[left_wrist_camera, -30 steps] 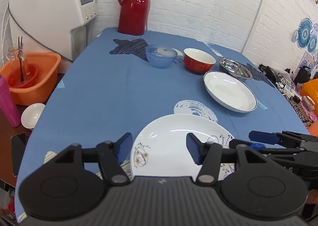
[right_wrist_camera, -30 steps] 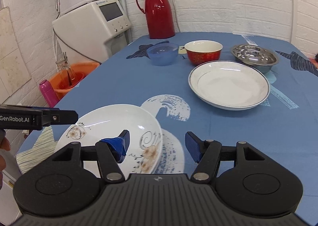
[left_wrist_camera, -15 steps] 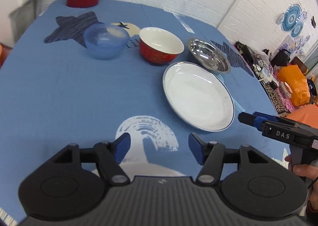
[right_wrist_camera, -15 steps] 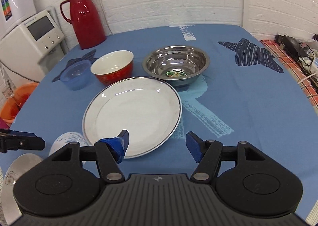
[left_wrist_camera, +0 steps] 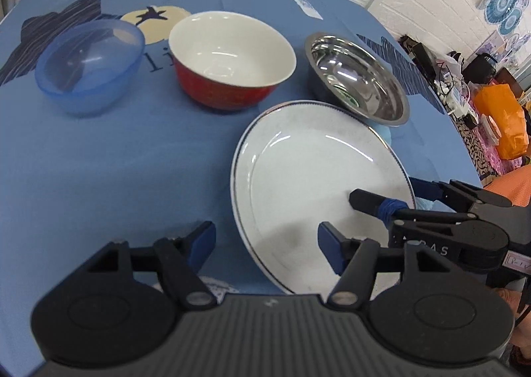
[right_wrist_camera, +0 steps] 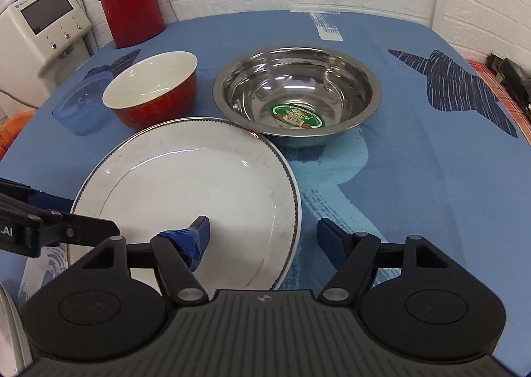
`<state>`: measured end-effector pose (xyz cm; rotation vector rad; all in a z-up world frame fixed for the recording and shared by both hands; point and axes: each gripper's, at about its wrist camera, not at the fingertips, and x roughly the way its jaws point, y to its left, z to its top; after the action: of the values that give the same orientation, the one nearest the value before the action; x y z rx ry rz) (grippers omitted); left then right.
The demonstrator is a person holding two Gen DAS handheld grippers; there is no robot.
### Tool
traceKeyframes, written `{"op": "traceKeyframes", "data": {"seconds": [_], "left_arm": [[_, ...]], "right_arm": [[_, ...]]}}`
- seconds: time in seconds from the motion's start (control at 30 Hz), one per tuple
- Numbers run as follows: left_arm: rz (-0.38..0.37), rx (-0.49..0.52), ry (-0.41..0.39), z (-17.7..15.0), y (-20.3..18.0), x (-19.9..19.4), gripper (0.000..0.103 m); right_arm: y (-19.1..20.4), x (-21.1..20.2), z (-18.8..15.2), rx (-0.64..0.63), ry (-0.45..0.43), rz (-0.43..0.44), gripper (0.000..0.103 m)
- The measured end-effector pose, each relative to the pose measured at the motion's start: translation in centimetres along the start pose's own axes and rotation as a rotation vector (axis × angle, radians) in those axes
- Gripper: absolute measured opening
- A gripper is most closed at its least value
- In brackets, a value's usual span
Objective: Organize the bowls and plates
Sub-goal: 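Grip the deep blue-rimmed white plate with the left gripper while the right gripper grips it, then carry the deep plate with both grippers onto the plate stack and release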
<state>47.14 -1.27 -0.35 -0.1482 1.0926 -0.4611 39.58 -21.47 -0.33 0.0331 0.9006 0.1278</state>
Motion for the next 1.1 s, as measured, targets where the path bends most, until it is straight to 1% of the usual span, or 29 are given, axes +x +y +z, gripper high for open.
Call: {"op": "traceKeyframes", "data": {"seconds": [0.1, 0.17, 0.2, 0.23, 0.27, 0.3, 0.33, 0.4, 0.43, 0.5, 0.6, 0.8, 0.93, 1.1], "left_arm": [[0.001, -0.004, -0.014, -0.2, 0.0, 0.1, 0.066], [0.010, 0.000, -0.028, -0.4, -0.2, 0.1, 0.064], [0.023, 0.010, -0.035, -0.6, -0.3, 0.1, 0.057], [0.042, 0.025, -0.042, -0.7, -0.6, 0.1, 0.044], [0.054, 0.040, -0.045, -0.8, -0.8, 0.1, 0.036], [0.064, 0.056, -0.047, -1.1, -1.0, 0.1, 0.026], [0.084, 0.057, -0.055, -1.2, -1.1, 0.0, 0.022], [0.091, 0.052, -0.067, -1.4, -1.0, -0.1, 0.019], [0.085, 0.036, -0.063, -1.5, -0.8, -0.2, 0.019], [0.079, 0.017, -0.052, -1.6, -0.7, -0.5, 0.019], [0.100, 0.038, -0.062, -2.3, -0.9, -1.2, 0.019], [0.119, 0.060, -0.090, -3.1, -1.6, -3.4, 0.019], [0.131, 0.082, -0.115, -4.3, -2.3, -4.9, 0.019], [0.150, 0.107, -0.151, -6.4, -2.9, -6.7, 0.019]], "right_arm": [[0.2, -0.1, -0.2, 0.003, -0.015, -0.008, 0.061], [0.6, -0.2, -0.1, 0.011, 0.000, -0.011, 0.061], [0.9, -0.2, 0.0, -0.010, 0.008, 0.014, 0.060], [1.4, -0.2, -0.1, -0.043, 0.013, 0.041, 0.059], [1.7, -0.3, -0.3, -0.061, 0.008, 0.035, 0.057], [1.9, -0.4, -0.5, -0.066, 0.000, 0.041, 0.056], [1.9, -0.5, -0.7, -0.071, -0.008, 0.042, 0.055], [1.6, -0.7, -0.8, -0.059, -0.014, 0.047, 0.049], [1.7, -0.8, -0.9, -0.054, -0.011, 0.044, 0.049], [2.0, -1.2, -1.1, -0.053, -0.004, 0.038, 0.049], [2.5, -1.8, -1.5, -0.046, -0.005, 0.048, 0.049], [3.1, -3.7, -2.0, -0.008, -0.030, 0.070, 0.049], [3.7, -5.1, -2.8, -0.001, -0.056, 0.066, 0.049], [4.5, -6.6, -4.3, 0.002, -0.084, 0.082, 0.049]]}}
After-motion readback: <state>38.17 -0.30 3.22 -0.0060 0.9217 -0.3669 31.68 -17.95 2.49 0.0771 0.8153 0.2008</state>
